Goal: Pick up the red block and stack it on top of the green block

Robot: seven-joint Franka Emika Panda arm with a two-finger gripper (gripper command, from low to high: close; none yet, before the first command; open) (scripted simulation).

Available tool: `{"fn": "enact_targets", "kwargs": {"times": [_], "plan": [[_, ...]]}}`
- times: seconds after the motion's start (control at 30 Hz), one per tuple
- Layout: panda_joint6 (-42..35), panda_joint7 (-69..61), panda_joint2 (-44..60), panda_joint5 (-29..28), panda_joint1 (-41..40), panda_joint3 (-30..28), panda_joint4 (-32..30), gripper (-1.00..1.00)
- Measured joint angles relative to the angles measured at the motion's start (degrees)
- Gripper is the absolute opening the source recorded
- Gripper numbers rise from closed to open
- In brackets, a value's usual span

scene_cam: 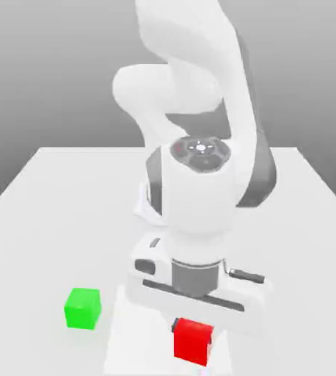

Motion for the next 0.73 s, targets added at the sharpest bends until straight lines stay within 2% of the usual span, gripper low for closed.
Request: {"fn": "enact_targets", "kwargs": {"times": [0.2,0.4,0.43,0.63,0.73], "plan": [[-0.7,-10.0,-11.7,3.2,-14.7,-6.6,-10.8,-1.0],[9.3,-11.5,-3.0,3.6,-14.8,-5.8,-12.0,-1.0],[10.4,-11.4,-1.9,3.5,-14.8,-5.8,-12.0,1.0],[10.9,-11.4,-1.3,3.5,-14.8,-5.8,-12.0,1.0],[7.2,-11.5,-5.2,3.6,-14.8,-5.8,-12.1,1.0]]}}
